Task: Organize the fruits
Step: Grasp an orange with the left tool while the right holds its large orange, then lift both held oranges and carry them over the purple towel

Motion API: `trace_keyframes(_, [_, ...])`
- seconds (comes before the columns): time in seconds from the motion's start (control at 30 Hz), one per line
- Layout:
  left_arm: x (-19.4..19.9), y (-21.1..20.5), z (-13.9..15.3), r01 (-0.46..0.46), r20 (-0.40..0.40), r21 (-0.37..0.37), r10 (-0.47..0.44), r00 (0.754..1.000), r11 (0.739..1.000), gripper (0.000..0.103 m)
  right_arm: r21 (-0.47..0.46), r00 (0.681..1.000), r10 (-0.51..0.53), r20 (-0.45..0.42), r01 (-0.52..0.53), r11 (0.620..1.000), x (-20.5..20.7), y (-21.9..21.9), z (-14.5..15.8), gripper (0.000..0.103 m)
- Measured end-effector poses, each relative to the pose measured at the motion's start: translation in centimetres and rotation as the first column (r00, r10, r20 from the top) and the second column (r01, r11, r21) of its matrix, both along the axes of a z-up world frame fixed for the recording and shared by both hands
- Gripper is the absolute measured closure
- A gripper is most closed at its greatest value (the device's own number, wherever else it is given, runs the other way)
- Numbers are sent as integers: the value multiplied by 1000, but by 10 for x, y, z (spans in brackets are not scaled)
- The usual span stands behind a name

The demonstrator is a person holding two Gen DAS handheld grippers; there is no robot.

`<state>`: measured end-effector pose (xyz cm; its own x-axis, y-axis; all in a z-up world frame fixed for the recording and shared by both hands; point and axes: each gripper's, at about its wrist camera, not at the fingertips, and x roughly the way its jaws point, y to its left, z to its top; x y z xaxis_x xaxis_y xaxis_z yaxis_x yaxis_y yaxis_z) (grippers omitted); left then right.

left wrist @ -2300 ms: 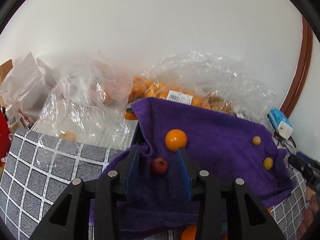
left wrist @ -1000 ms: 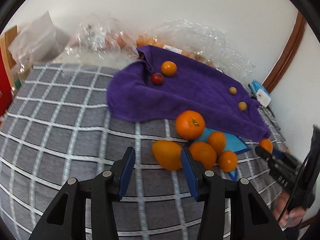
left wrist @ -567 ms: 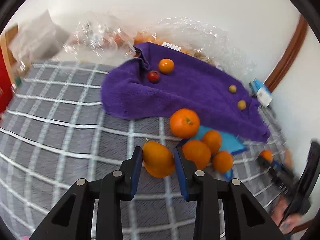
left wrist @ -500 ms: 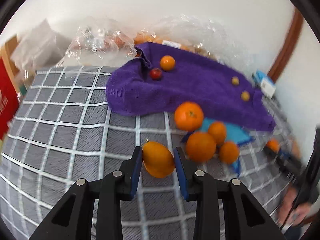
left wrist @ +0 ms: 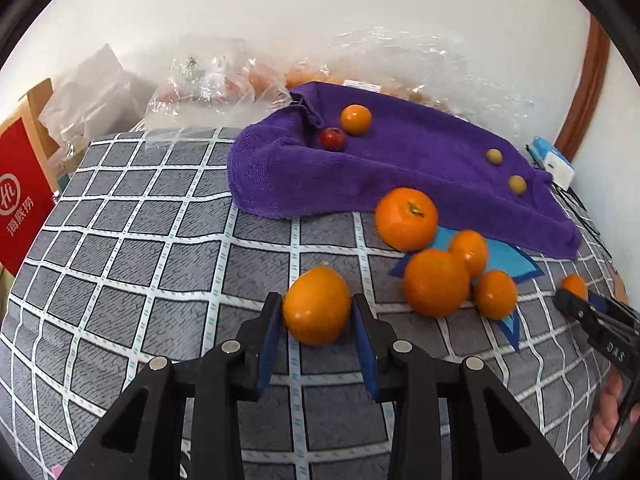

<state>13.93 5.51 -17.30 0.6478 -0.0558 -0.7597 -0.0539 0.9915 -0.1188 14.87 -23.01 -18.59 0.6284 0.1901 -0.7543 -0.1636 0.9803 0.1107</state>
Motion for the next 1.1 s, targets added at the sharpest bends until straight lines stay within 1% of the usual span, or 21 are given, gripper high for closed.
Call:
trace_keyframes(0.03, [2, 1, 0, 4, 3, -12, -4, 1000, 1000, 66, -3, 1000, 1, 0, -1, 1000, 0, 0, 0, 61])
trace_keyframes(0.1, [1, 5, 0, 5, 8, -30, -5, 1000, 1000, 66, -13, 1000, -1, 3, 1, 1000, -1, 2, 0, 61])
trace_keyframes(0.13, [0, 6, -1, 3, 10, -42, -3, 1000, 999, 72, -19, 1000, -1, 5, 1, 1000, -1, 3, 0, 61])
trace_keyframes(0.23, [-3, 12, -5, 3, 16, -96, -2, 1000, 995, 73, -17, 1000, -2, 3, 2, 1000, -1, 2, 0, 61])
trace_keyframes(0.37, [-6, 12, -7, 1, 18, -111, 2, 1000, 994, 73, -13, 1000, -4, -1, 4, 1000, 0, 2, 0, 61])
trace_keyframes(0.5, [-9, 12, -7, 2, 26, -129, 1, 1000, 992, 73, -39, 1000, -6, 4, 7, 999, -1, 5, 0, 61])
trace_keyframes(0.6, [-17, 16, -4, 13, 64, -168, -2, 998, 986, 73, -15, 1000, 2, 17, -2, 1000, -4, 4, 2, 62])
trace_keyframes(0.83, [-24, 16, 3, 3, 117, -174, 17, 993, 985, 73, 54, 999, -21, 48, 19, 998, -9, -8, 7, 62])
trace_keyframes(1.0, [-29, 15, 8, -3, 149, -160, 27, 988, 987, 73, 64, 998, -28, 56, 24, 998, -9, -9, 9, 62])
trace_keyframes(1.1, [-29, 15, 10, -2, 156, -155, 27, 987, 988, 73, 78, 998, -28, 61, 23, 997, -9, -11, 9, 62])
